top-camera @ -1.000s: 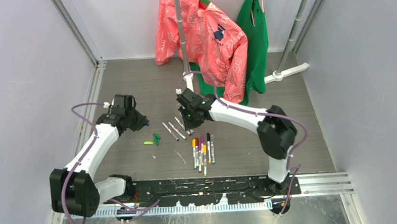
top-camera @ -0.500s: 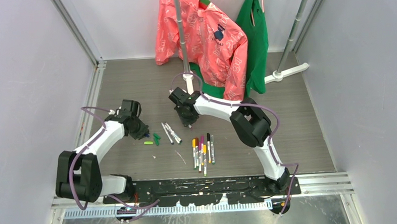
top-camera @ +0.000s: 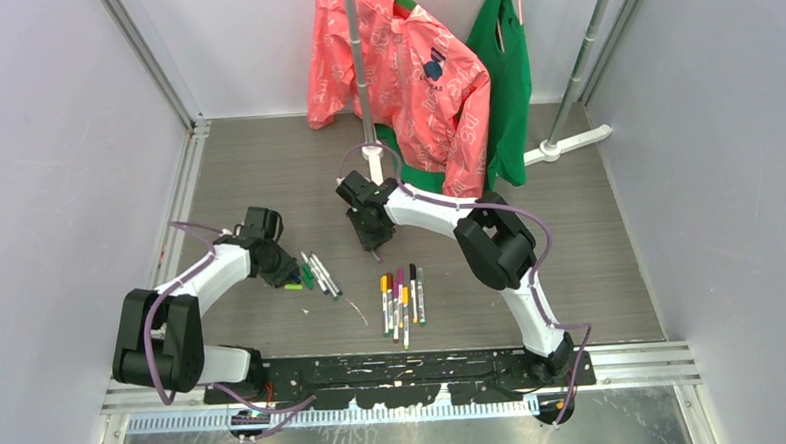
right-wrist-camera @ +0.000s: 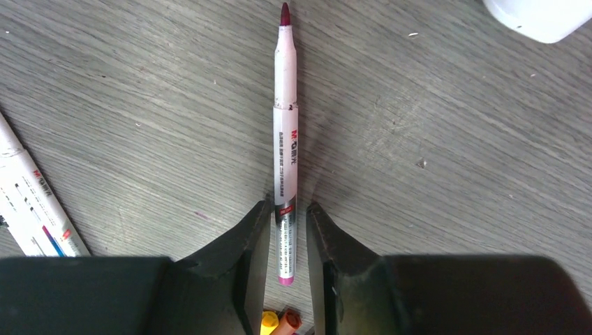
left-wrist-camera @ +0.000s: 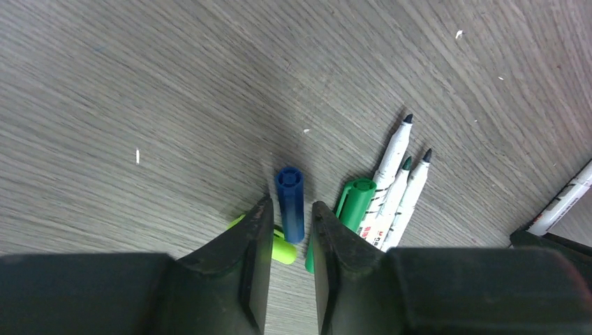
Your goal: Open the pen caps
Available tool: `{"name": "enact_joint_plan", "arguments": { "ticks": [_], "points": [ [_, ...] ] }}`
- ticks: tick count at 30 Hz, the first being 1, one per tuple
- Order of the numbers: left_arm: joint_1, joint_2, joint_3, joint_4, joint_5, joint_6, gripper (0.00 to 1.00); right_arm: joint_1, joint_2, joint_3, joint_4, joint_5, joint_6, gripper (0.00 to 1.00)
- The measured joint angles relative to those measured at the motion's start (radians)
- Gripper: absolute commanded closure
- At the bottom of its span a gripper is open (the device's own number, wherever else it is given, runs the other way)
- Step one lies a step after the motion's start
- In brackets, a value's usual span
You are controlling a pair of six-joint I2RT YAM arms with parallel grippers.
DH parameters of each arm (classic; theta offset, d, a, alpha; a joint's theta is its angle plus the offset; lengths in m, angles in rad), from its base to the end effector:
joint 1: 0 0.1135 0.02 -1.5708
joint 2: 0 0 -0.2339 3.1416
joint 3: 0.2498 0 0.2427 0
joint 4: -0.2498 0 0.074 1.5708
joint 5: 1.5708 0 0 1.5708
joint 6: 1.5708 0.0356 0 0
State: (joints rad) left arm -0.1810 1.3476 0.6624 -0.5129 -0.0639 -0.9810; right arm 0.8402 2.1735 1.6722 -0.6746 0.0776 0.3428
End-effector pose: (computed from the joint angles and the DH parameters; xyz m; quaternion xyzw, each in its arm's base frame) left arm 0.2248 -0.0388 0.1372 -0.3879 0.9024 -0.0754 0.1720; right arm 0.2889 0.3182 0.1447 -0.2338 0.9516 0.0777 0.1839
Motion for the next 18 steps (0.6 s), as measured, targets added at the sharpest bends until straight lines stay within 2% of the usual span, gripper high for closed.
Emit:
{"name": "enact_joint_plan", "arguments": {
  "ticks": [3,12,18],
  "points": [
    [0.0,-0.015,-0.002,-0.001,0.0,-0.011,0.67,0.0,0.0,0.001,0.0,-0.002,-0.001,0.66],
    [0.0,-0.073,-0.002,-0.018,-0.007,-0.037,0.67,0.0,0.0,0.007,-0.018,-0.008,-0.013,0.64],
    [0.0,-0.115,-0.003,-0.034,-0.014,-0.056,0.67,0.0,0.0,0.011,-0.039,-0.037,-0.016,0.69]
  ]
}}
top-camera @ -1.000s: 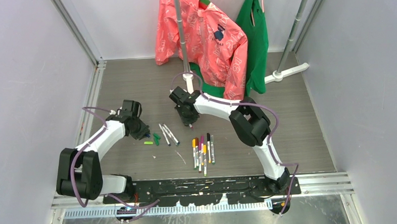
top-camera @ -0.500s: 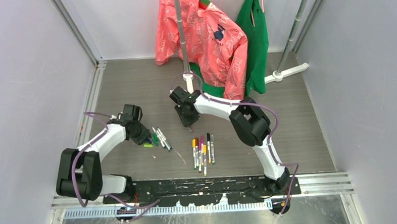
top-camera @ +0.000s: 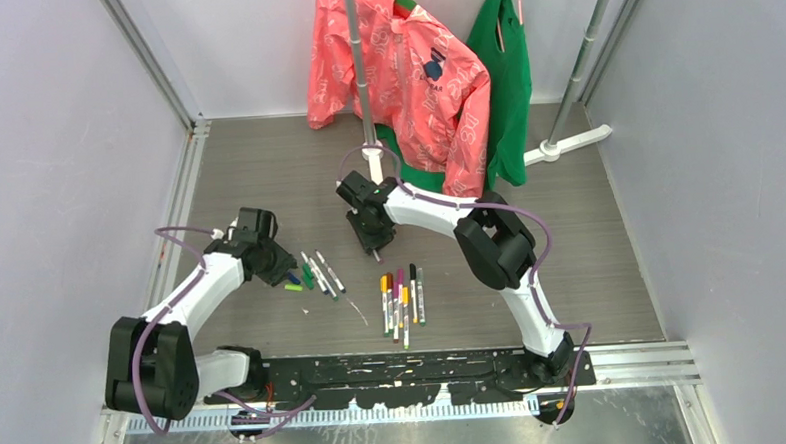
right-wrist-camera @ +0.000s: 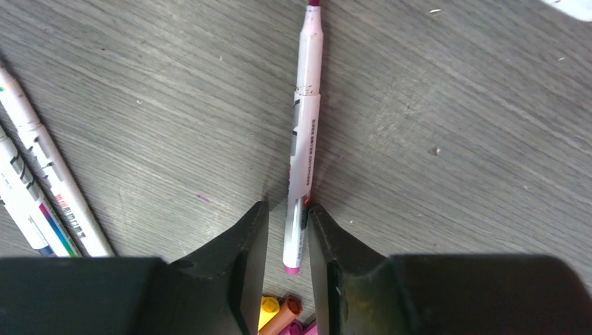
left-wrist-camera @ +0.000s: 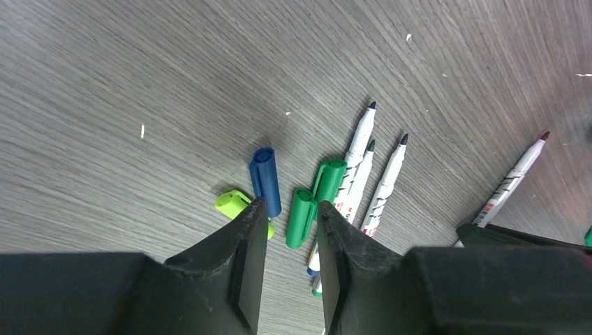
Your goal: Open the pen caps
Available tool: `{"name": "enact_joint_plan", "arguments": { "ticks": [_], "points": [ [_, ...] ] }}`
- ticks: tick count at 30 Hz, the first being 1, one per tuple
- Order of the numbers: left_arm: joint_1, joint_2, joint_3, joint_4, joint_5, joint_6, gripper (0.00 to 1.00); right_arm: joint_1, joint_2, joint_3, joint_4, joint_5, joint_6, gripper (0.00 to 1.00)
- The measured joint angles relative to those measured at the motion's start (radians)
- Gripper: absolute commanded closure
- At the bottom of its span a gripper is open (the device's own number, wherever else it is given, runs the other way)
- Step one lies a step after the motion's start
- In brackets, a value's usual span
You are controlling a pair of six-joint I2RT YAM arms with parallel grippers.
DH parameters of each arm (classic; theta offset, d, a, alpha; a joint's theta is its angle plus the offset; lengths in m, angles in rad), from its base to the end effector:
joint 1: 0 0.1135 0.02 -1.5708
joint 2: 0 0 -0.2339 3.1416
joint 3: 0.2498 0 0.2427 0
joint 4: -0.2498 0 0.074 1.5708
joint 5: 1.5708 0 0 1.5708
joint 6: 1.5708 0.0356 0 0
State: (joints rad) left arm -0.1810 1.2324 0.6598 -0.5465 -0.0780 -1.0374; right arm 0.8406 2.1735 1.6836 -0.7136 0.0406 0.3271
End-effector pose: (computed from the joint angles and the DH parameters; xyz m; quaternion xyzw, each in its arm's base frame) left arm 0.2172 -0.0369 0.1586 -0.4123 0.8823 -0.0969 0.2053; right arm 0.2863 0.3177 0.1462 -0.2460 0.9517 0.0840 0.1633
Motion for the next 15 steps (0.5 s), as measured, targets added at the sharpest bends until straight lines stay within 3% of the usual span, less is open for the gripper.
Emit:
{"name": "enact_joint_plan", "arguments": {
  "ticks": [15],
  "points": [
    [0.0,-0.169,-0.004,-0.08,-0.022,-0.037,0.67,0.111,0.053,0.083,-0.029,-0.042,-0.001,0.73]
  ]
}}
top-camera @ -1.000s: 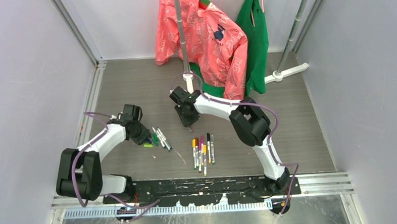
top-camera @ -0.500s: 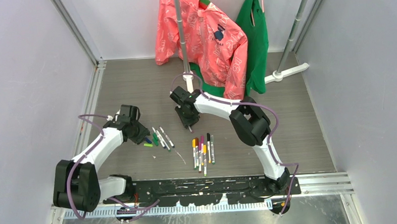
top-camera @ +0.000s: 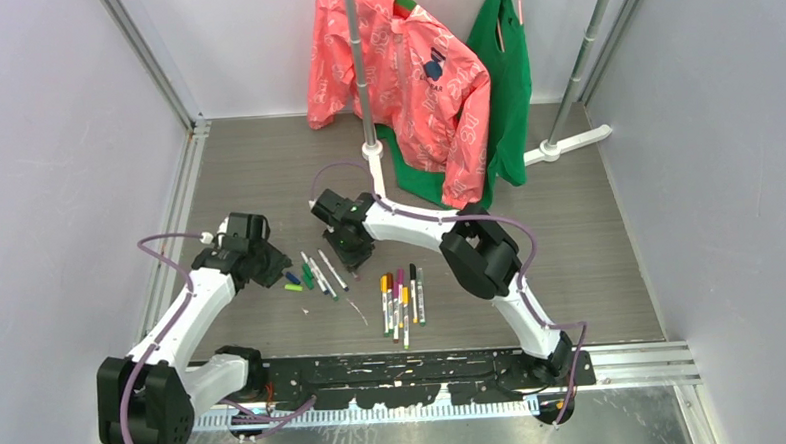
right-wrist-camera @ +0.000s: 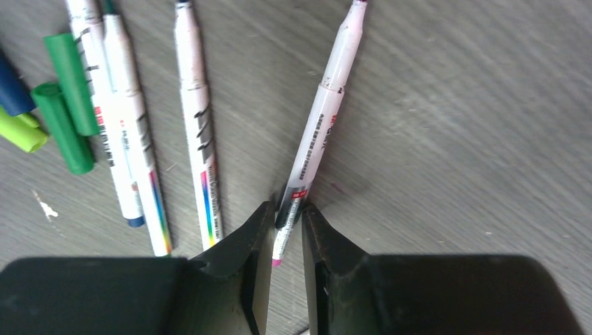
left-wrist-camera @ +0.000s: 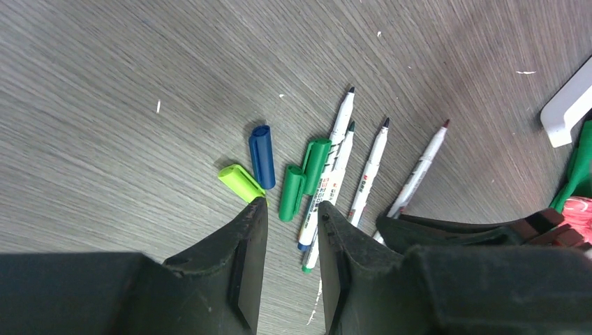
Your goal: Open the pen caps
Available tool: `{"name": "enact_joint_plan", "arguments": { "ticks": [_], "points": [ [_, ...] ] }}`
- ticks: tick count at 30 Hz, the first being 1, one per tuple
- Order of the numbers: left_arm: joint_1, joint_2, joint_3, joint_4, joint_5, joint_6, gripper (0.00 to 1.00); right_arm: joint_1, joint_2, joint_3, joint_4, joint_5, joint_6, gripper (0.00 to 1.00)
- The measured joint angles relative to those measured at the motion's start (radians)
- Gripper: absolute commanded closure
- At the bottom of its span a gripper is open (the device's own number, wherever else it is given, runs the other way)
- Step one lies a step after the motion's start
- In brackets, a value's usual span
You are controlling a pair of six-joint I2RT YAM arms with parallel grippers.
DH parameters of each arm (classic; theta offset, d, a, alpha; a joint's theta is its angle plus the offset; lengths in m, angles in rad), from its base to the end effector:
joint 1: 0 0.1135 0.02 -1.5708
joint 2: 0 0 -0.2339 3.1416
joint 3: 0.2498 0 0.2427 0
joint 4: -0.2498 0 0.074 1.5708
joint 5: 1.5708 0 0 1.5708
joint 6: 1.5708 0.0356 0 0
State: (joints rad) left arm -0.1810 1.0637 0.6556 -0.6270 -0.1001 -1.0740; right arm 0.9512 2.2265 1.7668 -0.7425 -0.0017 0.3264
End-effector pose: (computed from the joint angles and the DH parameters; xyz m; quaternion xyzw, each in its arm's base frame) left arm 0.1993 -0.0329 0.1856 -0.4278 0.8630 -0.1161 0.2423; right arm 0.2552 0.3578 0.1461 -0.3023 0.9354 0.1099 0.1466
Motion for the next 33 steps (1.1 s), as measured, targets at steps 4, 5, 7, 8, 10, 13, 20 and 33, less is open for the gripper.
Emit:
{"name": "enact_joint_plan", "arguments": {
  "ticks": [4,5,7,8,10,13,20,33],
  "points": [
    [0.0,-0.026,0.0,-0.014,-0.003,-0.006,0.66,0.032,0.006,0.011,-0.004,0.0,0.0,0.73],
    [0.0,-0.033,0.0,-0.018,-0.003,-0.011,0.67,0.037,0.006,0.011,-0.006,0.0,0.0,0.71],
    [0.0,-0.045,-0.002,-0.021,-0.004,-0.019,0.66,0.049,0.006,0.011,-0.011,0.005,0.0,0.68],
    [0.0,-0.05,-0.003,-0.021,-0.004,-0.019,0.66,0.054,0.006,0.011,-0.014,0.009,0.0,0.66],
    [0.0,-0.058,-0.008,-0.022,-0.004,-0.022,0.65,0.06,0.006,0.011,-0.014,0.016,0.001,0.61],
    [0.0,-0.069,-0.017,-0.023,-0.003,-0.023,0.6,0.06,0.006,0.012,-0.015,0.027,0.001,0.58],
    [-0.002,-0.119,-0.042,-0.048,0.0,-0.026,0.55,0.054,-0.006,0.014,-0.05,0.08,-0.011,0.54],
    [-0.113,-0.234,0.024,-0.164,-0.033,-0.023,0.55,-0.027,-0.385,-0.136,-0.074,0.2,0.027,0.52]
  ]
}}
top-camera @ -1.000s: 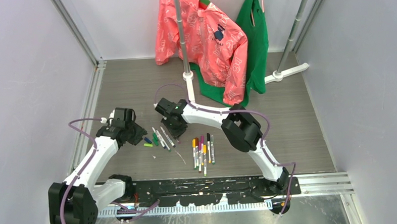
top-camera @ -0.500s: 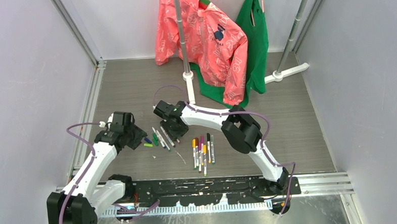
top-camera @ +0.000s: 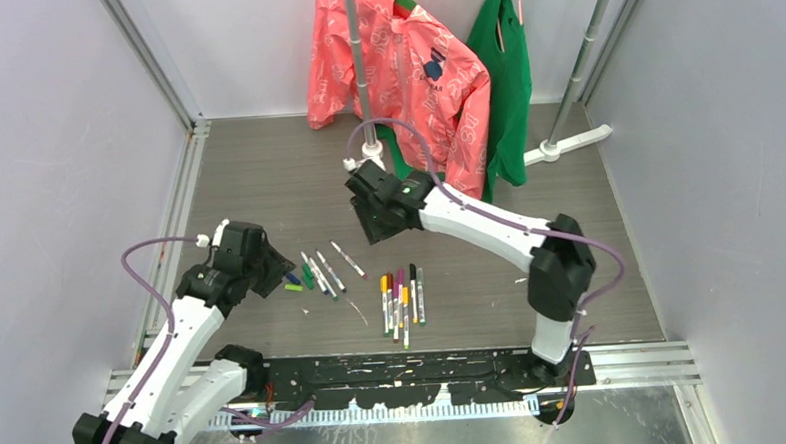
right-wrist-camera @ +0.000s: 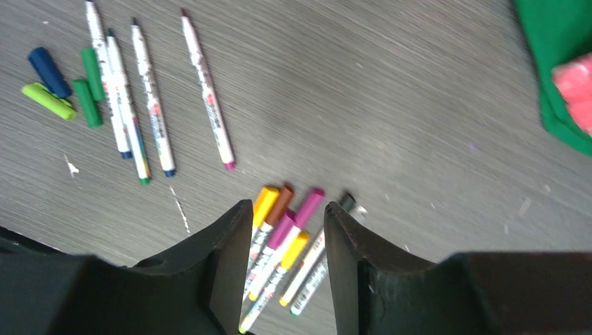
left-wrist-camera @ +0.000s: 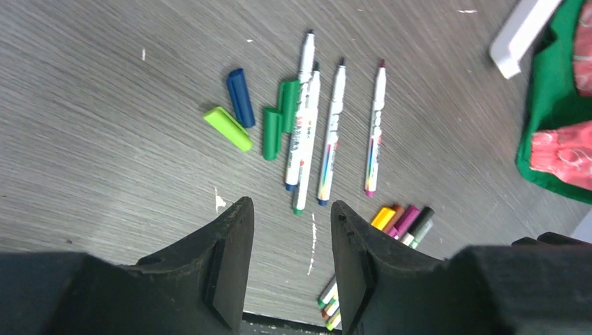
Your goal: Open the pen caps
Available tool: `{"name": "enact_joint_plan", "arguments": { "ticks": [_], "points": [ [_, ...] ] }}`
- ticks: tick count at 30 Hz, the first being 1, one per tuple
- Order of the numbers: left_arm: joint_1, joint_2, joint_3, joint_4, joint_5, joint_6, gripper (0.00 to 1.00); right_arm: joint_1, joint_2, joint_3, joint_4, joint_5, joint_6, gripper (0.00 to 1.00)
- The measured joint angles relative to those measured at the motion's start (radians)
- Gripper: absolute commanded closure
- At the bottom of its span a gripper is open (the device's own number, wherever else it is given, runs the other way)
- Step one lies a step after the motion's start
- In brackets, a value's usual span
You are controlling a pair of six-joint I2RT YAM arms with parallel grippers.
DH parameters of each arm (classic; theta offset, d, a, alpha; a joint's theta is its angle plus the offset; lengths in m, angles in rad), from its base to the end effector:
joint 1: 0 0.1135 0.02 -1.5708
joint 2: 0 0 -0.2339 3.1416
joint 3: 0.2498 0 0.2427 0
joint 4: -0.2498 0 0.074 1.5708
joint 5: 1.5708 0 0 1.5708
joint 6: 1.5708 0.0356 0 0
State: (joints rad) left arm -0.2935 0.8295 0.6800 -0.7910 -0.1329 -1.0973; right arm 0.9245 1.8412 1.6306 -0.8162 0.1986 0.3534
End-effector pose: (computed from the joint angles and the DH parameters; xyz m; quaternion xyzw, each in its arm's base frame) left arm 0.1621 -0.0441 0.2220 -0.3900 0.8650 -0.1497 0.2779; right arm 0.2353 0.3002 0.2552 -0.2444 0.9272 0.0828 0.2715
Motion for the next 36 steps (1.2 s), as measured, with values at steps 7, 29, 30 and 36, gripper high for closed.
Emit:
{"name": "enact_joint_plan", "arguments": {
  "ticks": [7,29,30,36],
  "points": [
    [-0.072,-0.078,0.039,-0.053,-0.027,0.002,0.54,-0.015,-0.191,-0.211,-0.008,0.082,0.109,0.52],
    [-0.163,-0.119,0.046,-0.112,-0.008,0.099,0.55,0.081,-0.208,-0.439,-0.049,0.161,0.429,0.53],
    [-0.163,-0.111,0.056,-0.112,-0.005,0.108,0.55,0.081,-0.202,-0.439,-0.048,0.162,0.436,0.53],
    [-0.163,-0.089,0.094,-0.111,-0.004,0.142,0.55,0.081,-0.196,-0.463,-0.027,0.166,0.473,0.53]
  ]
}}
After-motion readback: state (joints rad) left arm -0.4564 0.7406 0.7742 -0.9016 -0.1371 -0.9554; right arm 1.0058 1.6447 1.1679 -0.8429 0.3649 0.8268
